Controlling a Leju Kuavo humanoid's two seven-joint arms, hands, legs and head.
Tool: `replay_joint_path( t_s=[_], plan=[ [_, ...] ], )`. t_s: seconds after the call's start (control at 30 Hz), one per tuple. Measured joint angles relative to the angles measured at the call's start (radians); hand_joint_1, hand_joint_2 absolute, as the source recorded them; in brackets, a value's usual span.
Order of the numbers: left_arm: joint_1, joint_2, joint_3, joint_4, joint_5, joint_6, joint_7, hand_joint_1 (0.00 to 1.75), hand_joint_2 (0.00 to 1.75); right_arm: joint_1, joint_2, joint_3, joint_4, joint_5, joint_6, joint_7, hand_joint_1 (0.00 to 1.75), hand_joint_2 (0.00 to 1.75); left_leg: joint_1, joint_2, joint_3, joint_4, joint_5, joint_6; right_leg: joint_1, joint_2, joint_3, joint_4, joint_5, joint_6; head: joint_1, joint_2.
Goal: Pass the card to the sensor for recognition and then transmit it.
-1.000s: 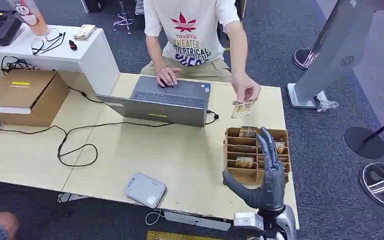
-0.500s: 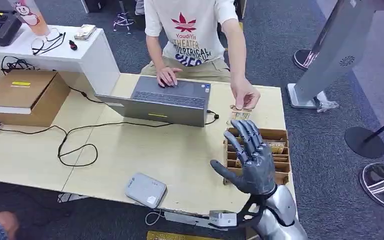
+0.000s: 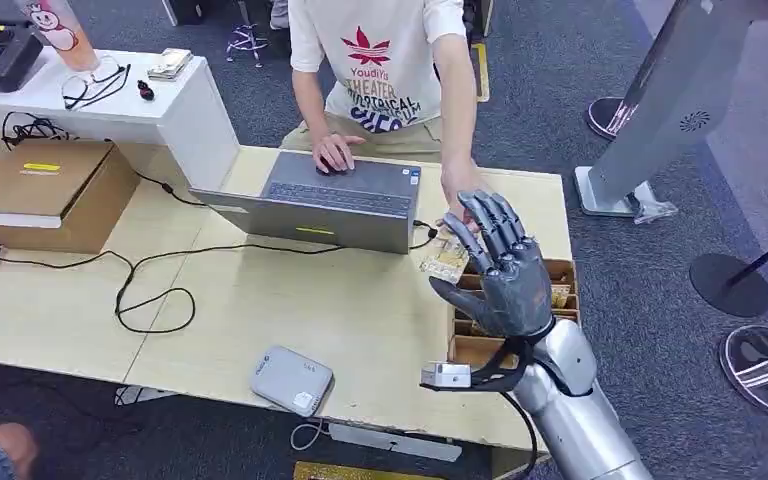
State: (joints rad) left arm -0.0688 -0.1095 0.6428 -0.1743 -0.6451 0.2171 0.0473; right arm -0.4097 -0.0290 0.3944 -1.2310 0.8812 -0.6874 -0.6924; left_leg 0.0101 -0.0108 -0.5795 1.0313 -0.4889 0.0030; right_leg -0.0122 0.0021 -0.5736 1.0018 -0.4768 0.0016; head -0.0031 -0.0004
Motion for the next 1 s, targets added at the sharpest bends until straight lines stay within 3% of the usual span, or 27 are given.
replay_joint_path(
  t_s=[0.1, 0.13, 0.17, 0.2, 0.23, 0.3, 1.0],
  plan=[
    [-0.006, 0.0, -0.002, 0.0, -0.005, 0.0, 0.003, 0.0, 0.0, -0.015, 0.0, -0.002, 0.019, -0.001, 0.0, 0.007, 0.02, 1.75, 0.0, 0.0, 0.0, 0.0, 0.0, 0.0, 0.0, 0.0, 0.0, 0.0, 0.0, 0.0, 0.0, 0.0],
    [-0.006, 0.0, -0.003, 0.0, -0.005, 0.0, 0.004, 0.0, 0.0, -0.019, 0.001, -0.002, 0.024, -0.004, 0.0, 0.01, 0.3, 1.75, 0.0, 0.0, 0.0, 0.0, 0.0, 0.0, 0.0, 0.0, 0.0, 0.0, 0.0, 0.0, 0.0, 0.0],
    [-0.006, 0.0, -0.003, 0.0, -0.005, 0.0, 0.004, 0.0, 0.0, -0.023, 0.001, -0.002, 0.028, -0.008, 0.0, 0.013, 0.68, 1.75, 0.0, 0.0, 0.0, 0.0, 0.0, 0.0, 0.0, 0.0, 0.0, 0.0, 0.0, 0.0, 0.0, 0.0],
    [-0.006, 0.0, -0.005, 0.0, -0.006, 0.0, 0.004, 0.0, 0.0, -0.026, 0.001, -0.002, 0.032, -0.013, 0.0, 0.018, 0.68, 1.75, 0.0, 0.0, 0.0, 0.0, 0.0, 0.0, 0.0, 0.0, 0.0, 0.0, 0.0, 0.0, 0.0, 0.0],
    [-0.006, 0.0, -0.006, 0.0, -0.006, 0.0, 0.004, 0.0, 0.0, -0.027, 0.001, -0.002, 0.036, -0.019, 0.0, 0.018, 1.54, 1.75, 0.0, 0.0, 0.0, 0.0, 0.0, 0.0, 0.0, 0.0, 0.0, 0.0, 0.0, 0.0, 0.0, 0.0],
    [-0.006, 0.0, -0.008, 0.0, -0.006, 0.0, 0.002, 0.0, 0.0, -0.027, 0.001, -0.002, 0.041, -0.024, 0.0, 0.018, 1.69, 1.75, 0.0, 0.0, 0.0, 0.0, 0.0, 0.0, 0.0, 0.0, 0.0, 0.0, 0.0, 0.0, 0.0, 0.0],
    [-0.008, 0.0, -0.02, 0.0, -0.016, -0.001, 0.006, 0.0, 0.0, -0.026, 0.002, -0.002, 0.049, -0.053, 0.0, 0.027, 1.75, 1.75, 0.0, 0.0, 0.0, 0.0, 0.0, 0.0, 0.0, 0.0, 0.0, 0.0, 0.0, 0.0, 0.0, 0.0]
  ],
)
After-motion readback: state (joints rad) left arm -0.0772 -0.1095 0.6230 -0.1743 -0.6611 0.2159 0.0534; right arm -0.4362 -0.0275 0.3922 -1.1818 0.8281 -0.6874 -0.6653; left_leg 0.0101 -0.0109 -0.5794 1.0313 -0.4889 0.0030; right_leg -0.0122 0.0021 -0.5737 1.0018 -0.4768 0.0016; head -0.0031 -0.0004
